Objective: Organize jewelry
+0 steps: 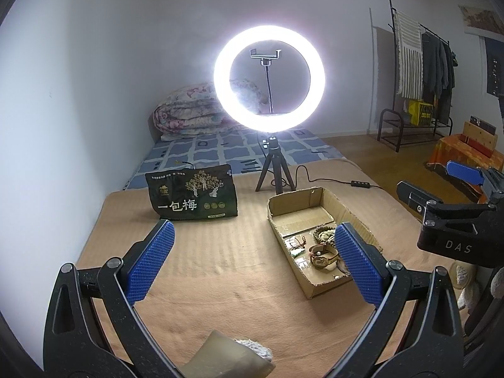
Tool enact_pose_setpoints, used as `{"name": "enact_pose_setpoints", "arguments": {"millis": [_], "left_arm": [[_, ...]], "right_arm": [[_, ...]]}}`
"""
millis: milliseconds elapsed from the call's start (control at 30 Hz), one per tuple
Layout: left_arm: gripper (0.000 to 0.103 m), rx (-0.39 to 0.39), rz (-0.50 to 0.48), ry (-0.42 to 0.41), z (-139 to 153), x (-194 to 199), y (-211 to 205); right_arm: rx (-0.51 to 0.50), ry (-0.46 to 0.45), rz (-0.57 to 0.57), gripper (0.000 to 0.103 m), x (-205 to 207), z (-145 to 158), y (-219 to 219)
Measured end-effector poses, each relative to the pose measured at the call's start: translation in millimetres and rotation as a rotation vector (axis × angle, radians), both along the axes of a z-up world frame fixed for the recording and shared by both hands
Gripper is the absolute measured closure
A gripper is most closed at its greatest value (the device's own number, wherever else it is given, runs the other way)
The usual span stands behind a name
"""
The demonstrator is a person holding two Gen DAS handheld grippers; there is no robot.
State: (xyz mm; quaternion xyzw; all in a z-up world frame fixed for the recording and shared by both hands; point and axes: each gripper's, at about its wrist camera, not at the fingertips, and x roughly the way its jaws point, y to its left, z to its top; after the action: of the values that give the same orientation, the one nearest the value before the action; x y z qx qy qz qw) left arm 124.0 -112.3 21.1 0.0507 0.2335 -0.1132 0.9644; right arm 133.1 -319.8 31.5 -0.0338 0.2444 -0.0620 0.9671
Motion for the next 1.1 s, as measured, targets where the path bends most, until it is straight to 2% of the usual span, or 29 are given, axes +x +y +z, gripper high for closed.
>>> {"name": "enact_pose_setpoints", "arguments": {"millis": [1100], "left_arm": [[0.0, 0.017, 0.003, 0.004, -5.2, 2.1, 6.0]], "right_arm": [[0.004, 0.026, -0.014, 0.0, 2.8, -5.6, -3.8]]}}
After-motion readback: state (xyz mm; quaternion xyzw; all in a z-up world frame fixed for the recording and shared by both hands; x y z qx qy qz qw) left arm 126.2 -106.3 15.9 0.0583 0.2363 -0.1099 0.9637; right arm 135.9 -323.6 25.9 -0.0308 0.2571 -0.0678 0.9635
